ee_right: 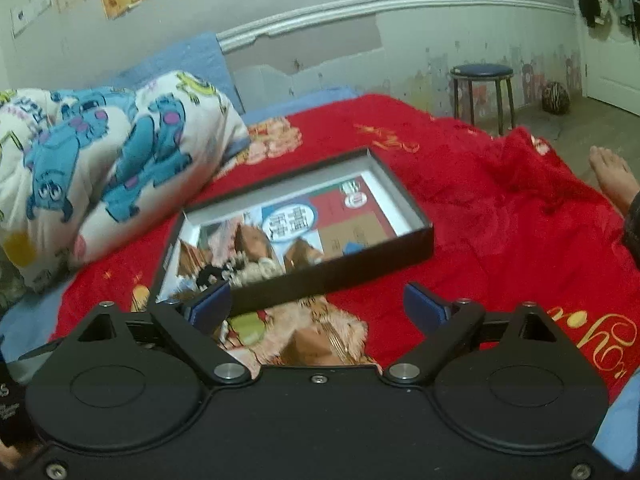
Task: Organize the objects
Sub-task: 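Grasp the brown crocheted scrunchie with left tool while right tool grasps another paper pyramid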
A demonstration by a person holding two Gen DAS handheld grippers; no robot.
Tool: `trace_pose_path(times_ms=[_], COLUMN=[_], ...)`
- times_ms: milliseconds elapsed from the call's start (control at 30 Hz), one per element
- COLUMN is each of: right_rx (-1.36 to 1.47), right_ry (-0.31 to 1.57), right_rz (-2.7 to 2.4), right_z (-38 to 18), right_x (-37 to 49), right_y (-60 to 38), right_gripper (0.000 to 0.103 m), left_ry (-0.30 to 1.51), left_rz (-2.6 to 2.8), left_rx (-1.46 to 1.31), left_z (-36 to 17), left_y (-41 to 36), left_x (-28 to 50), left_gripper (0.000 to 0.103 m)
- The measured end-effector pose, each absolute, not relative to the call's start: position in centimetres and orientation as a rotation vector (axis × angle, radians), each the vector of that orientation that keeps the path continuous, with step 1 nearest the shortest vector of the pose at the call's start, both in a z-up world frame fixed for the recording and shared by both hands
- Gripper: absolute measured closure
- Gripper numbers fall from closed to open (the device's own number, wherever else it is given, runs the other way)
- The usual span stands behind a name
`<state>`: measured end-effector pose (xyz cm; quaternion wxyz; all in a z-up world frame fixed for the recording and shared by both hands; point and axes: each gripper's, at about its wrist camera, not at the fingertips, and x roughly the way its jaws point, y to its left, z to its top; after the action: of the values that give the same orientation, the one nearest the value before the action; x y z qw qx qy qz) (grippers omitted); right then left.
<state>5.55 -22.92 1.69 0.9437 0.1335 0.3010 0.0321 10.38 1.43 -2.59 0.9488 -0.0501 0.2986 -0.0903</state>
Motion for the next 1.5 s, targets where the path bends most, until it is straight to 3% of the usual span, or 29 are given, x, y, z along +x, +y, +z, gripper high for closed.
trace_pose_path(times_ms=[233,400,533,567,600,700,1300,1467,1500], right_rx=[0.261,0.278,0.268,0.269,0.272,0.284,0.234,0.239,0.235], right_ry=[0.665,0.691,0.707,0.710,0.714,0.731,0.777,0.771,0.770], right_rz=[0.057,0.063,0.070,0.069,0.068,0.069,0.079,0.084,0.085], right_z=[-0.5,-1.5,-2.3,-2.5,-2.7,-3.5,-5.5,-5.4,-5.3], right_x=[6.7,7.3,7.6,7.7,7.8,7.9,8.4,8.2,8.2], right_y=[-22.7,-22.5,-22.1,-22.1,-22.0,-22.0,-20.2,-20.3,-20.2], right_gripper=[0.017,0.017,0.019,0.022,0.024,0.027,0.059,0.062,0.076], left_ry=[0.657,0.709,0.707,0.699,0.695,0.695,0.702,0.701,0.702], left_rz=[-0.107,-0.080,-0.090,-0.088,-0.090,-0.113,-0.107,-0.111,-0.109], left_rx=[-0.128,-0.149,-0.099,-0.070,-0.047,-0.024,0.005,0.038,0.042], left_z=[-4.6,-5.7,-6.2,-6.3,-6.4,-6.4,-5.4,-5.0,-4.8], left_y=[1.5,1.9,0.9,0.5,0.2,-0.3,-0.8,-1.3,-1.3], left_x=[11.9,12.8,12.6,12.4,12.3,12.2,11.9,11.6,11.6], left_gripper=[0.016,0.038,0.041,0.045,0.061,0.074,0.075,0.075,0.075])
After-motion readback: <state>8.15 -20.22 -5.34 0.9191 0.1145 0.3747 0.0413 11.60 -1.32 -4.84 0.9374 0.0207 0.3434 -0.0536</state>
